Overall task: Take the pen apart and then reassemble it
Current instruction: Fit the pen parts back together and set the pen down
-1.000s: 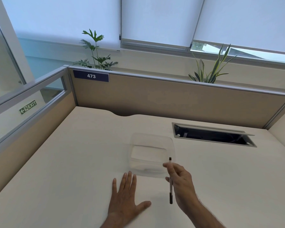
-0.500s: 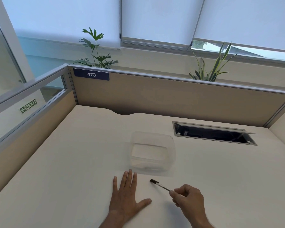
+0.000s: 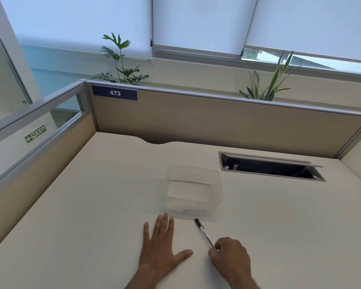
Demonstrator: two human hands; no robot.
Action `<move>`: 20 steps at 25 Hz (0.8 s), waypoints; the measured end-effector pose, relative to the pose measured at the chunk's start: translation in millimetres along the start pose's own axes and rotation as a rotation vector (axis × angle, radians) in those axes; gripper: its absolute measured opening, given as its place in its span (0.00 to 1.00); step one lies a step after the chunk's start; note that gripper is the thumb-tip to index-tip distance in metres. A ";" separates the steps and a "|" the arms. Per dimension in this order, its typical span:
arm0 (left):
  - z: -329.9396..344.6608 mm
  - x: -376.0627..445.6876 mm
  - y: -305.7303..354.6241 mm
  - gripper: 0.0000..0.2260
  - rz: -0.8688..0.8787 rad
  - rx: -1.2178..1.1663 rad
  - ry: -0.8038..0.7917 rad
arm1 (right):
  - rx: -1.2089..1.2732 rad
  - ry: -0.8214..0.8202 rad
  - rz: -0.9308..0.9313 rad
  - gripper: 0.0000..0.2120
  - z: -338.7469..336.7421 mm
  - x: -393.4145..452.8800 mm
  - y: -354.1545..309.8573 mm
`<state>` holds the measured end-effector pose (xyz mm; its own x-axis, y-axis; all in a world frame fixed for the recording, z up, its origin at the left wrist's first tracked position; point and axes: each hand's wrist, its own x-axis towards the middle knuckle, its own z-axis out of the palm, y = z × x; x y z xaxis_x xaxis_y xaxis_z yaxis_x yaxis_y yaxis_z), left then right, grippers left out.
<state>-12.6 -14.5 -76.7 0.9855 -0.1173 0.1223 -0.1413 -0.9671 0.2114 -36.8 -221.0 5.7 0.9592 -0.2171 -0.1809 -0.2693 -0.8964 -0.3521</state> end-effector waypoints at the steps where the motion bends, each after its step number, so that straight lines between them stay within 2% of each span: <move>1: -0.6 0.1 -0.1 0.48 0.000 -0.002 -0.006 | -0.006 0.003 0.003 0.06 2.7 1.2 -0.5; 8: -4.3 -1.0 1.6 0.47 0.009 0.000 -0.042 | 0.019 -0.041 -0.008 0.09 15.4 6.5 0.0; 20: -9.0 -4.2 2.9 0.46 0.033 0.013 -0.111 | 0.075 -0.077 0.016 0.08 14.4 4.6 -6.4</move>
<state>-18.0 -14.8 -67.9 0.9847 -0.1731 0.0203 -0.1737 -0.9650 0.1966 -32.0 -210.7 -6.1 0.9463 -0.1979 -0.2557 -0.2925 -0.8609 -0.4163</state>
